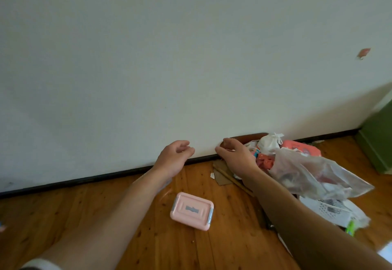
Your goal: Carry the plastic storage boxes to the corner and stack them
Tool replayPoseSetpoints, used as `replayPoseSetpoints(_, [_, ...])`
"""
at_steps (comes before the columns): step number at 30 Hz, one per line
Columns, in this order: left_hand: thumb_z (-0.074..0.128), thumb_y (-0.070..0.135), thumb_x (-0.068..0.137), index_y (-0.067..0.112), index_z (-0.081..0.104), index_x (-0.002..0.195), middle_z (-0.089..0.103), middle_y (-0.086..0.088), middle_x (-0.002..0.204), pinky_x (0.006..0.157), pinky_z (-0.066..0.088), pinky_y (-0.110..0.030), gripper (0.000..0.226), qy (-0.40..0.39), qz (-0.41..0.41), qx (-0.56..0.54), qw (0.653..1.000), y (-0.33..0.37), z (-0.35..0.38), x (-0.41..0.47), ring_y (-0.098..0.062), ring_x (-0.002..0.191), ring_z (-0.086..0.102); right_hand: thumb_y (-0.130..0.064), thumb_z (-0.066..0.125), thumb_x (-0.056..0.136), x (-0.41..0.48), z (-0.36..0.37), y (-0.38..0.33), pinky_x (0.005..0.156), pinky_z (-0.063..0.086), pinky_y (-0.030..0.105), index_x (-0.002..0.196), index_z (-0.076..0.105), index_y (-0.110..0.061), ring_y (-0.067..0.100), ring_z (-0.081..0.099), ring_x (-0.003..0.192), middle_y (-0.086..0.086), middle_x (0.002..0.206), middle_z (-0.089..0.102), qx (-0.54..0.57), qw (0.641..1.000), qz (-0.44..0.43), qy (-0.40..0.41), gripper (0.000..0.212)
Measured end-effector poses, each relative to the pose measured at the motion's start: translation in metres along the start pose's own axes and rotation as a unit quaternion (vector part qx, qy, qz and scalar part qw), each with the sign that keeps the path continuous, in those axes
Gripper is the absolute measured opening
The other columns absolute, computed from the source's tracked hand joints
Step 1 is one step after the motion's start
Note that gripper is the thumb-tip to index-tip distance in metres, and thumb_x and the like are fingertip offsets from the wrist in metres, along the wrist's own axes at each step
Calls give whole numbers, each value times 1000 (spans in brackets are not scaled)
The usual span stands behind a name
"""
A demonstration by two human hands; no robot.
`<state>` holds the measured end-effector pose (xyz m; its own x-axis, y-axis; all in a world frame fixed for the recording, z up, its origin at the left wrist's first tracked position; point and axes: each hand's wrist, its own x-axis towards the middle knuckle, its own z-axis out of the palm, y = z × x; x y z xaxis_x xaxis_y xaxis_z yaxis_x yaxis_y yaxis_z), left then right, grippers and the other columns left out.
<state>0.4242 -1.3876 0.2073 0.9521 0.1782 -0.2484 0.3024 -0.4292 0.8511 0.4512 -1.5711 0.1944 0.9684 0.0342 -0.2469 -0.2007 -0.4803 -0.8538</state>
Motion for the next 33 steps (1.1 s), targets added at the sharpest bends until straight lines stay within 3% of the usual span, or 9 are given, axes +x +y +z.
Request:
replayPoseSetpoints(3, [56, 37, 94, 23, 52, 135, 56, 6, 128, 86, 38, -24, 43, -12, -1, -2, 1000, -3, -1, 22, -8, 110, 50, -42, 58, 93, 15, 5, 1, 63, 36, 13, 142, 44, -26, 14, 52, 117, -3, 140, 52, 5, 1000, 15, 5, 53])
replayPoseSetpoints(7, [57, 39, 93, 26, 54, 133, 56, 10, 121, 85, 40, -24, 42, -30, 0, 2, 1000, -11, -7, 55, -8, 108, 50, -42, 59, 94, 35, 15, 0, 63, 39, 11, 142, 43, -26, 7, 47, 106, -3, 141, 51, 14, 999, 31, 15, 54])
replayPoseSetpoints(11, [57, 40, 93, 27, 54, 131, 55, 12, 119, 73, 39, -17, 40, -62, 6, 5, 998, -23, -18, 91, -6, 105, 50, -39, 59, 94, 54, 30, -5, 88, 48, 25, 143, 42, -25, 13, 52, 117, -1, 141, 51, 20, 998, 57, 36, 54])
replayPoseSetpoints(13, [56, 41, 93, 27, 54, 132, 56, 10, 122, 80, 40, -21, 41, -81, 5, 7, 997, -31, -22, 108, -8, 108, 50, -39, 59, 94, 62, 40, -6, 91, 48, 27, 143, 43, -24, 13, 52, 117, -2, 139, 52, 24, 996, 75, 47, 54])
replayPoseSetpoints(19, [57, 37, 94, 23, 54, 132, 57, 2, 130, 94, 42, -29, 41, -119, 9, 18, 993, -59, -30, 156, -13, 115, 52, -40, 58, 94, 86, 78, 3, 74, 41, 15, 144, 43, -24, 13, 51, 120, -3, 140, 51, 20, 991, 106, 77, 54])
replayPoseSetpoints(23, [56, 37, 94, 26, 51, 134, 56, 2, 131, 96, 44, -32, 41, -113, 20, 17, 993, -90, -24, 180, -16, 119, 52, -39, 59, 94, 106, 99, 28, 60, 37, 9, 144, 43, -24, 8, 50, 111, -2, 139, 52, 38, 989, 118, 84, 54])
replayPoseSetpoints(29, [56, 37, 94, 28, 54, 131, 58, 4, 128, 92, 45, -31, 38, -86, 9, 18, 996, -154, 12, 209, -16, 116, 53, -39, 59, 94, 131, 128, 94, 78, 42, 22, 143, 43, -26, 11, 51, 116, -1, 139, 52, 64, 985, 125, 104, 54])
replayPoseSetpoints(33, [56, 38, 94, 29, 56, 129, 59, 7, 123, 86, 42, -28, 36, -90, 17, 17, 996, -202, 46, 225, -14, 113, 53, -40, 60, 93, 144, 147, 147, 79, 42, 24, 143, 42, -26, 12, 50, 114, -1, 139, 52, 63, 984, 128, 109, 54])
